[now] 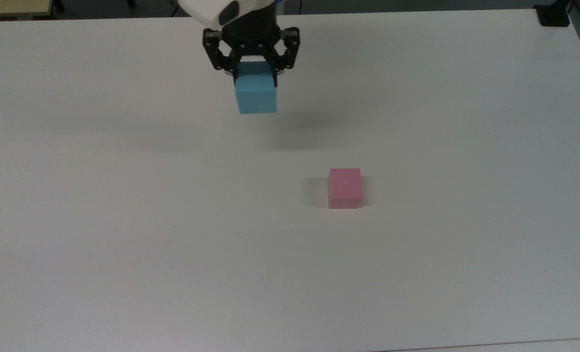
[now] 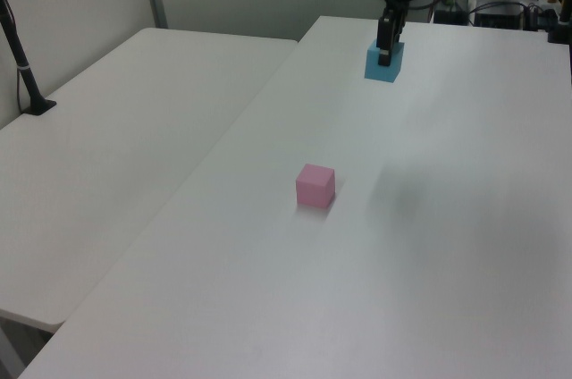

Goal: Put blue cube on pink cube
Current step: 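Lift the light-blue cube and carry it over the pink cube, then lower the light-blue cube onto the pink cube's top face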

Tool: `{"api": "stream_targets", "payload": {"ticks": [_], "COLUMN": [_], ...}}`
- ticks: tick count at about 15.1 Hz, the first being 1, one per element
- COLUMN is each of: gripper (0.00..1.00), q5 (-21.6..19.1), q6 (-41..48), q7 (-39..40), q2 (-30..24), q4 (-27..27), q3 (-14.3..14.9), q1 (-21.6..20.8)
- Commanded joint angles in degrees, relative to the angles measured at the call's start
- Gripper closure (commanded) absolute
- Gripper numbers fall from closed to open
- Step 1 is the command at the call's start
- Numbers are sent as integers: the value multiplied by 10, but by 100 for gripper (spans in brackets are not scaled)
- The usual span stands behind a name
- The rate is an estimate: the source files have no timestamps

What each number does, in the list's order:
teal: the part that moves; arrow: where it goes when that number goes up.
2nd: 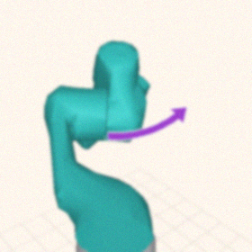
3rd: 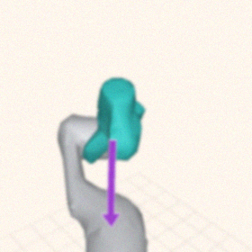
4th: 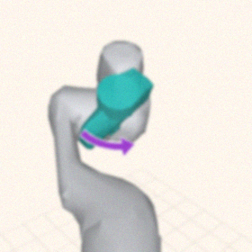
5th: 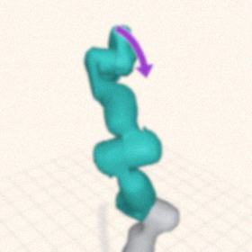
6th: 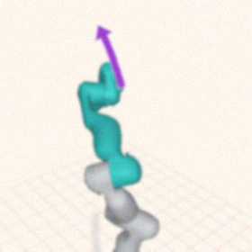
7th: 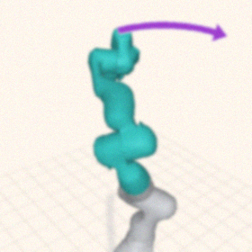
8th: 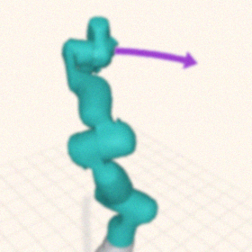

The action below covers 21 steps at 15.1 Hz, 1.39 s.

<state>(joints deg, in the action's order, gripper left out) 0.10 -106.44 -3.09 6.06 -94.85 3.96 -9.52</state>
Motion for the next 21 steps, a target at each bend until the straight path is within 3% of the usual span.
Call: {"api": "stream_targets", "payload": {"ticks": [1, 12, 21], "gripper": [50, 50, 50], "q5": [-6, -2, 3], "q6": [12, -34, -67], "q7": [-38, -135, -149], "q2": [51, 205, 247], "q4": [62, 178, 179], "q3": [6, 12, 11], "q1": [-44, -117, -135]}}
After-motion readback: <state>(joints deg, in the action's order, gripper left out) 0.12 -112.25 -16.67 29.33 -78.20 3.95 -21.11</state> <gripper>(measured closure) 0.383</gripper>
